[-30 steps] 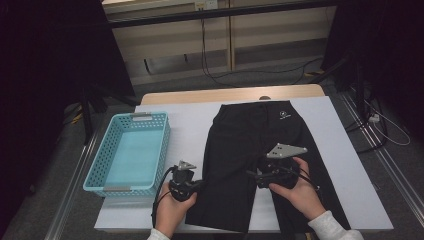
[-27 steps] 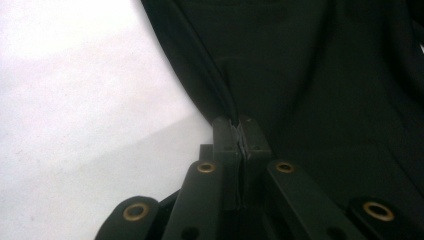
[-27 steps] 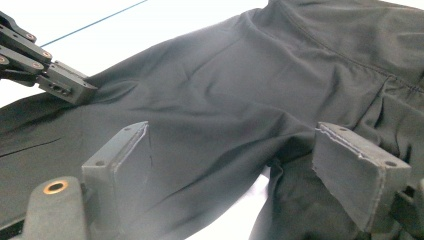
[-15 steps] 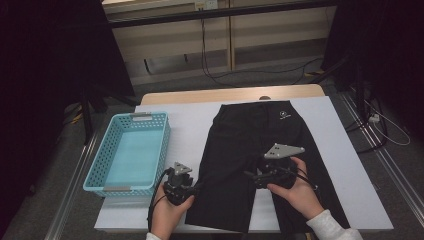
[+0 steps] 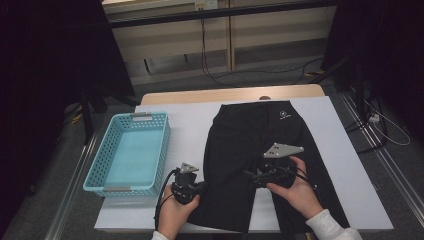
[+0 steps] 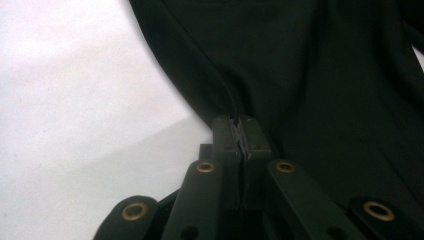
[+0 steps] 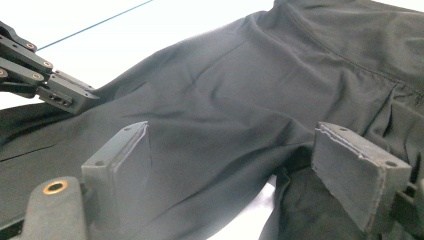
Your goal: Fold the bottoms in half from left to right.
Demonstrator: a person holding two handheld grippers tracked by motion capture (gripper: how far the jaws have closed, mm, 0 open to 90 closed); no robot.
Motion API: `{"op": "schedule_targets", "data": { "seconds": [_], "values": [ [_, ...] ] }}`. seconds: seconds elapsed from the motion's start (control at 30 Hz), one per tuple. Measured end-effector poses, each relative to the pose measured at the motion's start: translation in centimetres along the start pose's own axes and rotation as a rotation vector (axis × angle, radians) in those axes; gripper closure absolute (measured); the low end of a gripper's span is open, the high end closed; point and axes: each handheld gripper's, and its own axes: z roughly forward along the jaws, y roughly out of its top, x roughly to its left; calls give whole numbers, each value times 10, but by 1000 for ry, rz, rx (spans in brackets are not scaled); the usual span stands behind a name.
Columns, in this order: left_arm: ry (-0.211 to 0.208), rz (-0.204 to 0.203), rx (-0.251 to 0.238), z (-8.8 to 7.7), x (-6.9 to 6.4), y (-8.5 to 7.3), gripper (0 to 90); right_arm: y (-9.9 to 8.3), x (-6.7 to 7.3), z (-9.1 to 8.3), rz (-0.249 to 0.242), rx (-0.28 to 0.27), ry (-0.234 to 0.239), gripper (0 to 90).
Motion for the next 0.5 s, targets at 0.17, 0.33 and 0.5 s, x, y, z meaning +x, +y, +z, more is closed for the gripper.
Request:
{"op": "schedule_targets", "data": {
  "seconds": [0.17,0.33,0.5],
  "values": [
    [-11,10,-1,-2,-1,5,891,-1,-2,-2,5,2,-1,165],
    [-40,4,-25,-10,-4,9,891,-2,-4,-2,12,4,-7,163],
    [-68,11,-44,-13,-5,11,892,0,-3,2,11,7,-10,152]
  ]
}}
